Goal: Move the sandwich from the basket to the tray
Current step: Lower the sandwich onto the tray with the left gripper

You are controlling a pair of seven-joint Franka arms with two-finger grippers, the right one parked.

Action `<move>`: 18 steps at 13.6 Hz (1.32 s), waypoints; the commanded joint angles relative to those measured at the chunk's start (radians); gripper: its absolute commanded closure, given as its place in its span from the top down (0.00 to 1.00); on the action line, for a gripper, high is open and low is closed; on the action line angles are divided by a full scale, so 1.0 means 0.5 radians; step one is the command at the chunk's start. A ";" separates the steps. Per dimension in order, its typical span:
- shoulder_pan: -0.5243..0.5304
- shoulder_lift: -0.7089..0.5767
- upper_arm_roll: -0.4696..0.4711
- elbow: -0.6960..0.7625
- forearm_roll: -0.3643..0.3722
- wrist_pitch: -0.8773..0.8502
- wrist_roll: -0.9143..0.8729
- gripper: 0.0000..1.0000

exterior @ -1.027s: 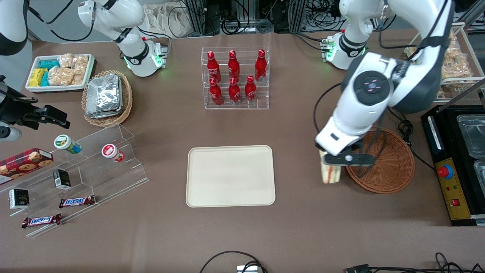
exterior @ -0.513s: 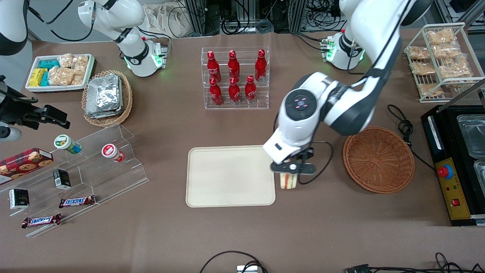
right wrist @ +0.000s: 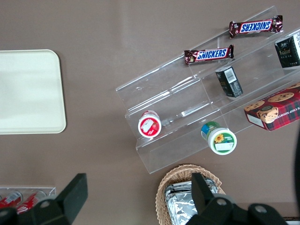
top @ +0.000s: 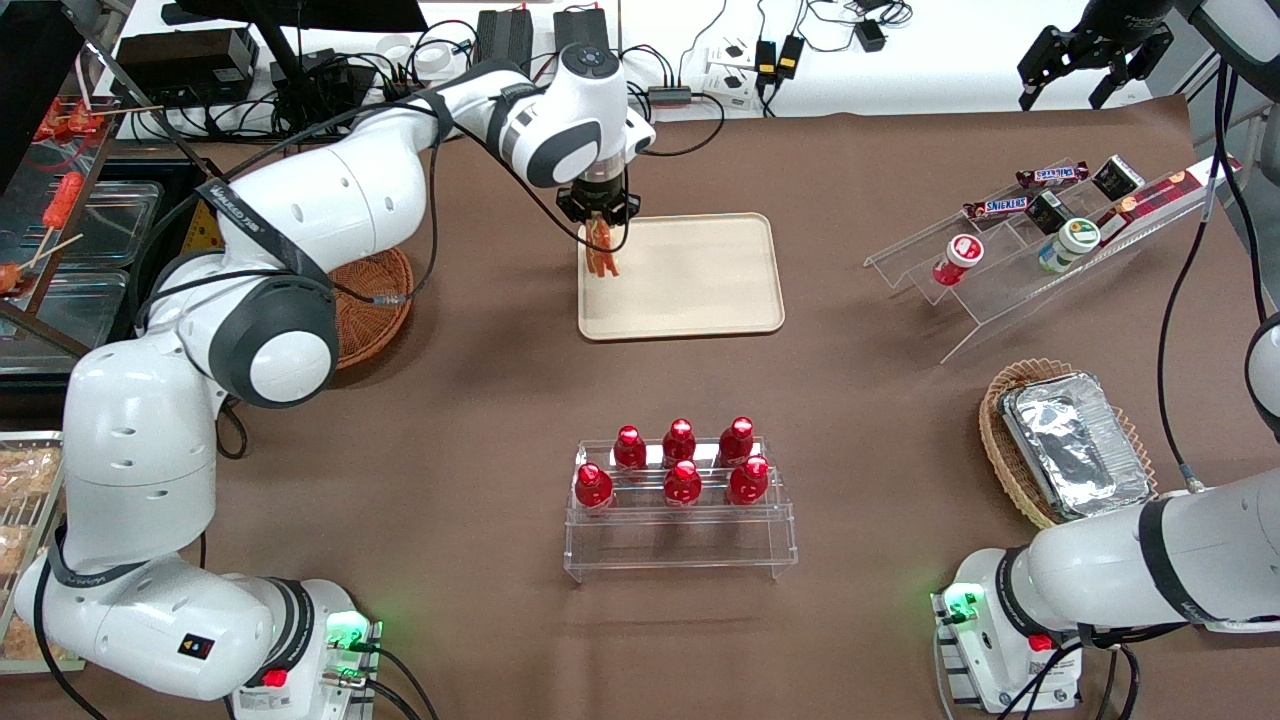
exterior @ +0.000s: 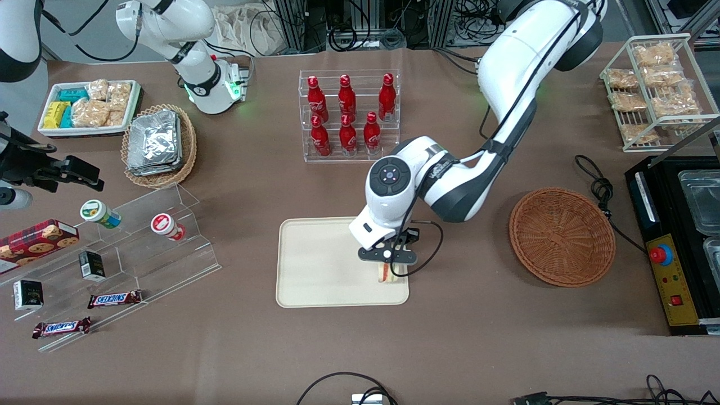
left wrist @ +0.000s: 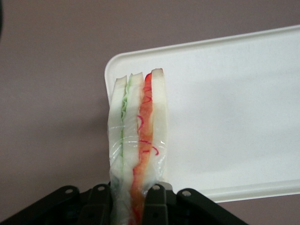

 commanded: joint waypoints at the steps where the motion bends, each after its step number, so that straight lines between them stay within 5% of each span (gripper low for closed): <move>1: -0.089 0.143 0.012 0.099 0.103 0.028 -0.044 0.20; 10: -0.129 0.290 0.015 0.093 0.223 0.107 -0.084 0.24; 16: -0.132 0.312 0.015 0.090 0.223 0.107 -0.102 0.55; 18: -0.132 0.315 0.015 0.090 0.226 0.107 -0.172 0.80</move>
